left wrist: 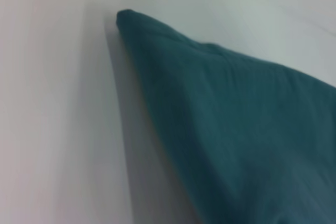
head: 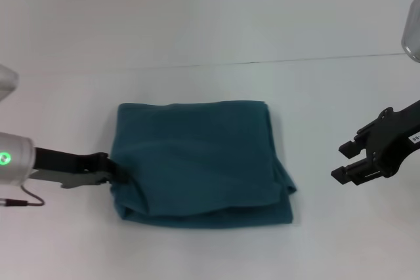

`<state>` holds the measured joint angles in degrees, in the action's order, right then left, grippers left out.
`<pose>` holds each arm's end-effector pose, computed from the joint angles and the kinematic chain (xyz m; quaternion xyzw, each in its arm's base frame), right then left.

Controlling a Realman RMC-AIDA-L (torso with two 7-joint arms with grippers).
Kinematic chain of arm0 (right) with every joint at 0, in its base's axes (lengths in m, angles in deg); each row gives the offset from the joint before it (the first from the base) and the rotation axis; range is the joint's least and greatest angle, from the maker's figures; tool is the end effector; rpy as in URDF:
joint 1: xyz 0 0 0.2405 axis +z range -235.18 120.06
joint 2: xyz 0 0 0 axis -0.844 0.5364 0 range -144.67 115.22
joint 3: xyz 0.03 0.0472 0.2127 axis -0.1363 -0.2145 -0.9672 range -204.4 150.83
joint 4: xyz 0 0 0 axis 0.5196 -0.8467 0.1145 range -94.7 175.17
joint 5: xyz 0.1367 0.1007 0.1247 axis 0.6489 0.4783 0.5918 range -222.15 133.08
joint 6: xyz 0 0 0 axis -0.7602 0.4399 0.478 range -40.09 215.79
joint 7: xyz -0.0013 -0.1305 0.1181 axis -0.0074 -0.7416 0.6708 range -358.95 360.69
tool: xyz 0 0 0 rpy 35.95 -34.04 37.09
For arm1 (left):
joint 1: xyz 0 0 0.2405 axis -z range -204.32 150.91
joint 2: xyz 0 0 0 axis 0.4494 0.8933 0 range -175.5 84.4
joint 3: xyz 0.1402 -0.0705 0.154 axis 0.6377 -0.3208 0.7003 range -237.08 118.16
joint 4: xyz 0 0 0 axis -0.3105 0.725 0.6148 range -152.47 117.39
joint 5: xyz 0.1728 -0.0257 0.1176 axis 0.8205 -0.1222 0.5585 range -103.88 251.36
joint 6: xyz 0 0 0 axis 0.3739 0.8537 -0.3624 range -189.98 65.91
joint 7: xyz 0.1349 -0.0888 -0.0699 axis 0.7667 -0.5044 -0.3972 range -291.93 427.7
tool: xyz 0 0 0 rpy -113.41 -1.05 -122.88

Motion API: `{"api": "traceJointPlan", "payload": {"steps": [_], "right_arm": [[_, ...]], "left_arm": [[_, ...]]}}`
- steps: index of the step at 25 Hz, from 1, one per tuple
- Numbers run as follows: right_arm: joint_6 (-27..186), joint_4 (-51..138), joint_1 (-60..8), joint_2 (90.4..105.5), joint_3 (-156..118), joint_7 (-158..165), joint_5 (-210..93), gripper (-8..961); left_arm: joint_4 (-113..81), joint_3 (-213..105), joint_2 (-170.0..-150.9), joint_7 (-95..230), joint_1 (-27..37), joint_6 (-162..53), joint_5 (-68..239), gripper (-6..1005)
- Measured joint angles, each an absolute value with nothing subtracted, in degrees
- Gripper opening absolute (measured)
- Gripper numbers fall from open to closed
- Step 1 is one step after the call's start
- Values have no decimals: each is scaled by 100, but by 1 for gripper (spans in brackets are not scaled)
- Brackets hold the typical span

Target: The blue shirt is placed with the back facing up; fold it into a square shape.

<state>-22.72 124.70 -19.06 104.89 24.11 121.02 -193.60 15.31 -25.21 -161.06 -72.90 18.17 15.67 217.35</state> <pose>0.1643 0.3323 0.0718 -0.9562 0.2328 -0.1195 0.1308 -0.2421 0.3747 -0.0145 -0.7664 -0.6275 -0.0756 0.1151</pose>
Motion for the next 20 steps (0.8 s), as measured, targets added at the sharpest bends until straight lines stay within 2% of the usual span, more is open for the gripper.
{"api": "traceJointPlan", "payload": {"steps": [4,20], "right_arm": [[-2223,12470,-1898,10491,2415,12101,-19352,543],[-2140,12460,-1844,10498,2381,12316,-19315,545]], "left_arm": [[1639,-2714,-16066,-7288,1707,1602,21753,72],[2048,-2782,-16103,-7256,1431,1908,21726,75]]}}
